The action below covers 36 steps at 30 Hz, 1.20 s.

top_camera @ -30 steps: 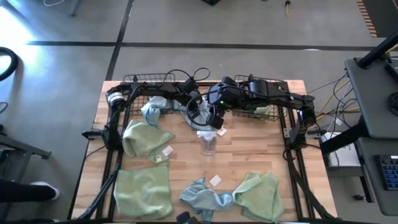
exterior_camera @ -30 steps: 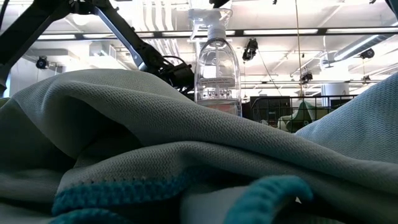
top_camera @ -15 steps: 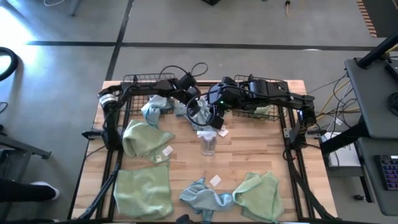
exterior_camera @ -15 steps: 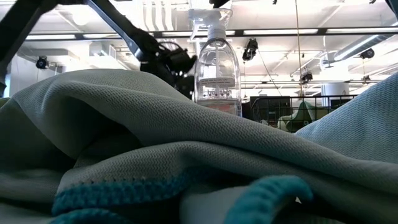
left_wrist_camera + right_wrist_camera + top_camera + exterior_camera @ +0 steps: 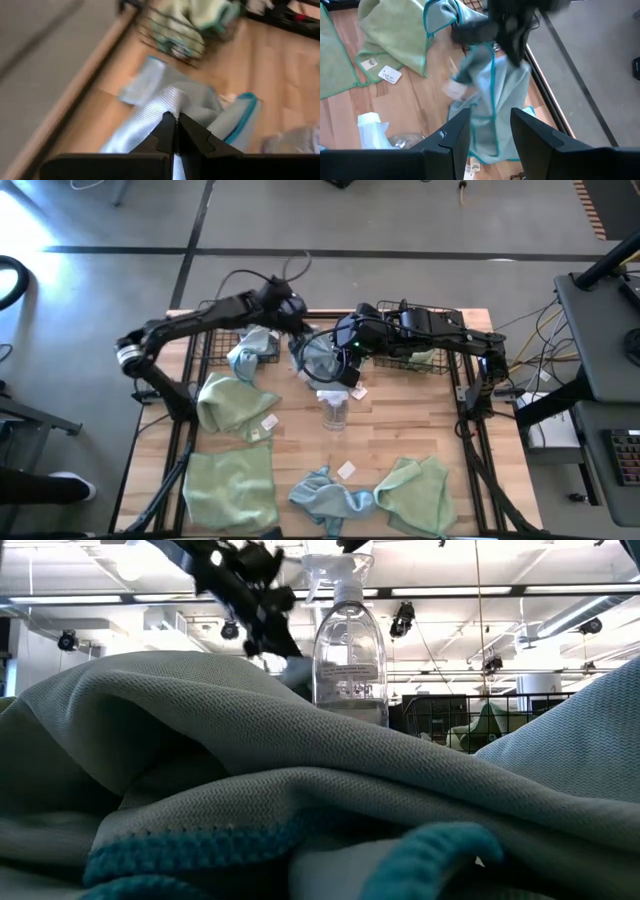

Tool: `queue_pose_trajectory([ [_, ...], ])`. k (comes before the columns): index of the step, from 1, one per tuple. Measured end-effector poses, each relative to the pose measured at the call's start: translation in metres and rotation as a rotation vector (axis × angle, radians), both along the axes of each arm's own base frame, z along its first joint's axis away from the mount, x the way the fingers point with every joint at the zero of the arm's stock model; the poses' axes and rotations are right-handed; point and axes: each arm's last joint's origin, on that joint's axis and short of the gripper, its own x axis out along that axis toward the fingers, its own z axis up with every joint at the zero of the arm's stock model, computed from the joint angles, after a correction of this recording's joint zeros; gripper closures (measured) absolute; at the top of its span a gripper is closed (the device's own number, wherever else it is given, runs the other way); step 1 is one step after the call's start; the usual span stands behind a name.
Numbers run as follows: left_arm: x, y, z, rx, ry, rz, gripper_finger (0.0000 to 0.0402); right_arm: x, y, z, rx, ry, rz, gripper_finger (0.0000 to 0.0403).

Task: Sort microfiber towel by color & place in baskets
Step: Put the blue towel into the left wire basket

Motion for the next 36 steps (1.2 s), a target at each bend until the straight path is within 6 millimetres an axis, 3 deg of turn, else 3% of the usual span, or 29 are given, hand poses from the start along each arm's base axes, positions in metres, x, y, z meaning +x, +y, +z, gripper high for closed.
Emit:
queue_pose_trajectory([
  [8, -0.045, -0.014, 0.052, 0.269, -0.003, 0.192, 0.0402, 0.0, 0.0, 0.0, 0.0, -0.001, 0.0, 0.0266],
  [16, -0.093, -0.016, 0.083, 0.442, 0.042, 0.447, 0.0401, 0.0, 0.0, 0.0, 0.009, -0.006, -0.012, 0.0266],
  [25, -0.14, -0.017, 0.093, 0.426, 0.105, 0.573, 0.0401, 0.0, 0.0, 0.0, 0.021, -0.013, -0.027, 0.0266],
  [36, -0.176, -0.023, 0.091, 0.43, 0.294, 0.755, 0.0401, 0.0, 0.0, 0.0, 0.026, -0.016, -0.034, 0.0266],
])
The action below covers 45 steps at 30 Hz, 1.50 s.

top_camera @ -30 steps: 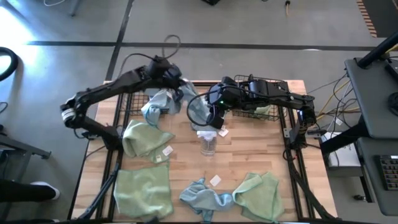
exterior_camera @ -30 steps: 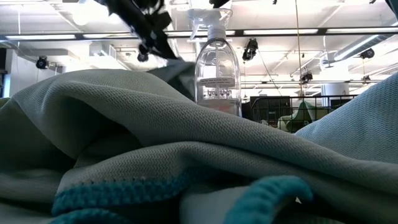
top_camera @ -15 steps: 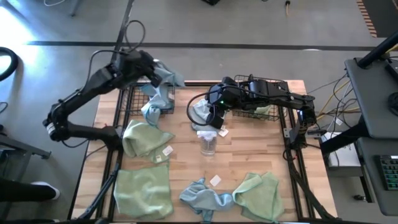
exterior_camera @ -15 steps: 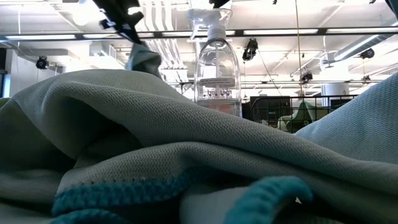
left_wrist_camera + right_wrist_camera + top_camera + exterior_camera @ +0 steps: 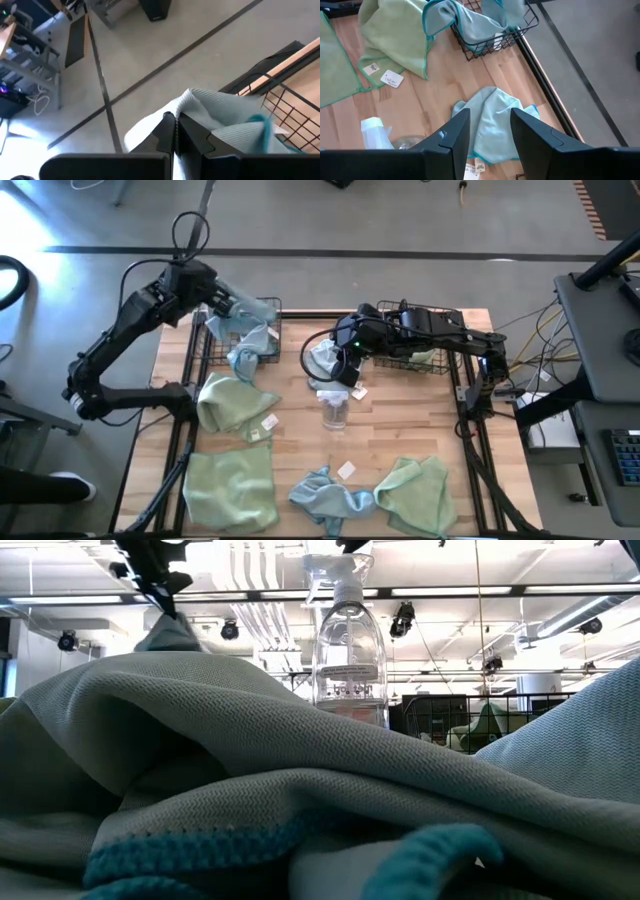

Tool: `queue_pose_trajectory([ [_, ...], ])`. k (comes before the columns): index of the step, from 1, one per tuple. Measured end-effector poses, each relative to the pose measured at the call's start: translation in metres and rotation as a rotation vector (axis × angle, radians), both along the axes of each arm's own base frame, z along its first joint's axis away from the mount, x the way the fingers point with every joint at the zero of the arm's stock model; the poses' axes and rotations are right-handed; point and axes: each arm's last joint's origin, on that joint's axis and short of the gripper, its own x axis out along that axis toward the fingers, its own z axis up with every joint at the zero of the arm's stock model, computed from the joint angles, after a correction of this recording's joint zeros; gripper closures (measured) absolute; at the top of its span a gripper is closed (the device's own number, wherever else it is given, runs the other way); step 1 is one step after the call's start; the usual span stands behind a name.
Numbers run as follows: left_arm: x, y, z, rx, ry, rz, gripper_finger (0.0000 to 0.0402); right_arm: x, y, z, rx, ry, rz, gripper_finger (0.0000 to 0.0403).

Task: Sort microfiber towel by color & place in baskets
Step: Put the blue towel into the left wire basket

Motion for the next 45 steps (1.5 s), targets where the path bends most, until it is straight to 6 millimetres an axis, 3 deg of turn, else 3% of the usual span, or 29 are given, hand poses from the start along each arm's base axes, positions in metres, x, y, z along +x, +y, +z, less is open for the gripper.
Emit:
queue_pose_trajectory([
  [17, -0.007, -0.007, -0.008, -0.103, -0.004, 0.055, 0.0399, 0.0, 0.0, 0.0, -0.01, 0.007, 0.013, 0.0266],
  [30, -0.003, -0.009, -0.01, -0.181, -0.084, -0.061, 0.0308, 0.0, 0.0, 0.0, -0.01, 0.007, 0.014, 0.0266],
  [35, 0.008, -0.009, -0.014, -0.325, -0.199, -0.267, 0.0299, 0.0, 0.0, 0.0, -0.011, 0.007, 0.015, 0.0266],
  [39, 0.026, -0.002, -0.032, -0.405, -0.251, -0.346, 0.0299, 0.0, 0.0, 0.0, -0.011, 0.007, 0.015, 0.0266],
  [45, 0.06, 0.009, -0.087, -0.533, -0.323, -0.474, 0.0299, 0.0, 0.0, 0.0, -0.012, 0.008, 0.016, 0.0266],
])
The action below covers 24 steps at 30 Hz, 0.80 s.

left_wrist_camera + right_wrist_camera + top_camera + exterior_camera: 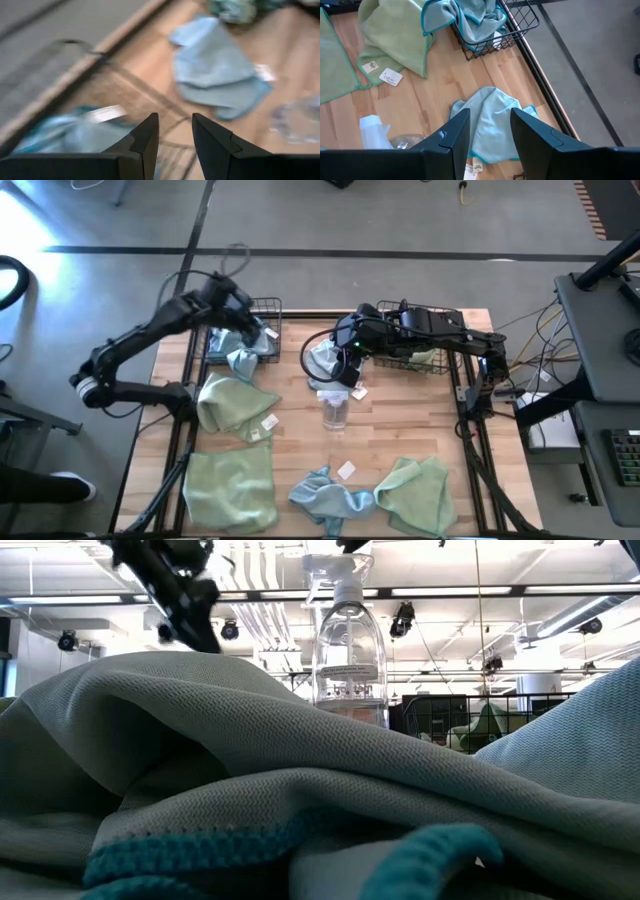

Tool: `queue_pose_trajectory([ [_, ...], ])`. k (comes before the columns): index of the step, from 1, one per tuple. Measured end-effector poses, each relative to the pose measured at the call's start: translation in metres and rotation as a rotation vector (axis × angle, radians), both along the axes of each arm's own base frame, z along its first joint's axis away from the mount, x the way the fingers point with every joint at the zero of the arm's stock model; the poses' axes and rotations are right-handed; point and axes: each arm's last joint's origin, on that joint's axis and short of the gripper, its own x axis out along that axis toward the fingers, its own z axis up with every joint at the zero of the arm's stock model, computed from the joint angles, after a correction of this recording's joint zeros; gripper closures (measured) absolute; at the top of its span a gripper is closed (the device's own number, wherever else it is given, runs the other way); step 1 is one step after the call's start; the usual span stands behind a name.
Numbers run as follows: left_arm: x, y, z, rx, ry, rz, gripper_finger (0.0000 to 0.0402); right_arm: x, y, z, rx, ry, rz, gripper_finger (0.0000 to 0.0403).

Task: Sort microfiber towel by color & place in baskets
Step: Put the blue towel into the left wire basket

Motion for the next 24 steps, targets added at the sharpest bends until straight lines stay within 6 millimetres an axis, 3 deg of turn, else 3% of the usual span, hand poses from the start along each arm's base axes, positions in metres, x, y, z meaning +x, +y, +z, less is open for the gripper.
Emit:
queue_pose_trajectory([
  [3, 0.018, 0.005, -0.024, -0.041, -0.044, -0.036, 0.0299, 0.0, 0.0, 0.0, -0.001, 0.0, 0.001, 0.0266],
  [7, 0.039, 0.013, -0.041, -0.042, -0.086, -0.059, 0.0299, 0.0, 0.0, 0.0, -0.002, 0.001, 0.002, 0.0266],
  [18, 0.102, 0.025, -0.05, -0.054, -0.076, -0.254, 0.0299, -0.001, 0.0, 0.0, -0.013, 0.015, 0.017, 0.0266],
  [24, 0.13, 0.04, -0.069, -0.092, -0.009, -0.292, 0.0299, -0.004, 0.0, -0.003, 0.002, 0.054, -0.001, 0.0266],
])
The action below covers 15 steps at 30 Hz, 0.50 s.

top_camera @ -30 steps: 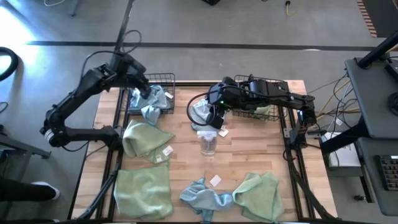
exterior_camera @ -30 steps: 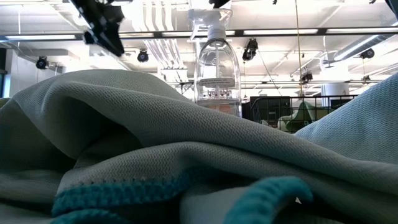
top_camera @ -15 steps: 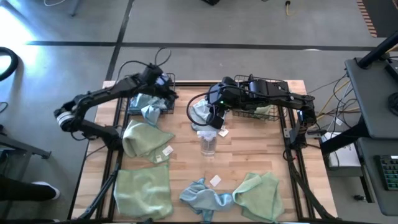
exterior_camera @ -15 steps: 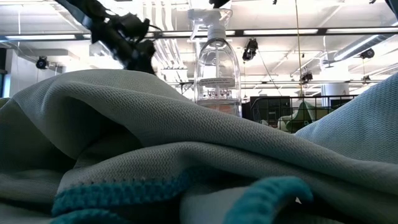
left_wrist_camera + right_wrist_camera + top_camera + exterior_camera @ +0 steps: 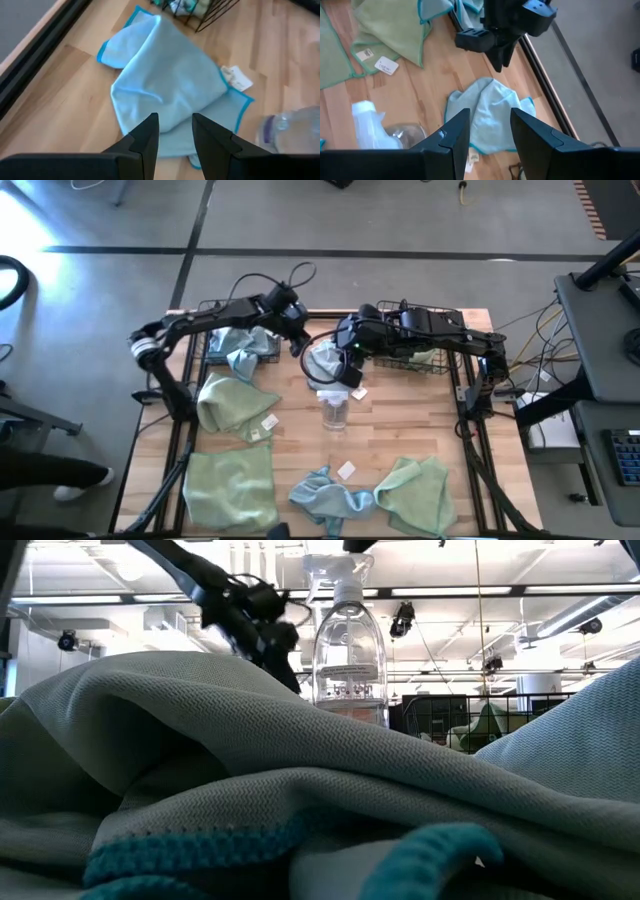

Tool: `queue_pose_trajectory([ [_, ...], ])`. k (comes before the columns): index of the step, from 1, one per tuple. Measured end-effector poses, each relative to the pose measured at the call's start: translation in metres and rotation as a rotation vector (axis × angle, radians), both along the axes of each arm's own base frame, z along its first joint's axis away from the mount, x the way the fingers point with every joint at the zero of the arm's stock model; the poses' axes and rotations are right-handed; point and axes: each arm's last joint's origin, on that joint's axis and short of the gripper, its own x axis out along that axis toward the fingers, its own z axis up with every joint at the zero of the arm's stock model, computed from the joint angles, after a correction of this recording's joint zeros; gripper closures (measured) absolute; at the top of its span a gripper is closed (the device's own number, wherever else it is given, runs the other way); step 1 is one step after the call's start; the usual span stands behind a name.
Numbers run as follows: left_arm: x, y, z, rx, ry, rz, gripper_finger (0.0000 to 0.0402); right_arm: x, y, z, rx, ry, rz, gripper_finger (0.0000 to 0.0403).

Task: Sort microfiber towel by color & place in baskets
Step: Put the blue towel into the left wire basket

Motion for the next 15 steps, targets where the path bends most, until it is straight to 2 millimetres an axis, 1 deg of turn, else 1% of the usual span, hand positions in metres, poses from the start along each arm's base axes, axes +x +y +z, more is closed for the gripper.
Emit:
queue_pose_trajectory([
  [6, 0.019, 0.012, -0.022, -0.046, 0.047, -0.056, 0.0299, -0.003, 0.0, -0.002, 0.019, 0.025, -0.027, 0.0266],
  [15, 0.04, 0.023, -0.037, -0.092, 0.022, -0.123, 0.0299, -0.004, 0.0, -0.003, 0.023, 0.034, -0.033, 0.0266],
])
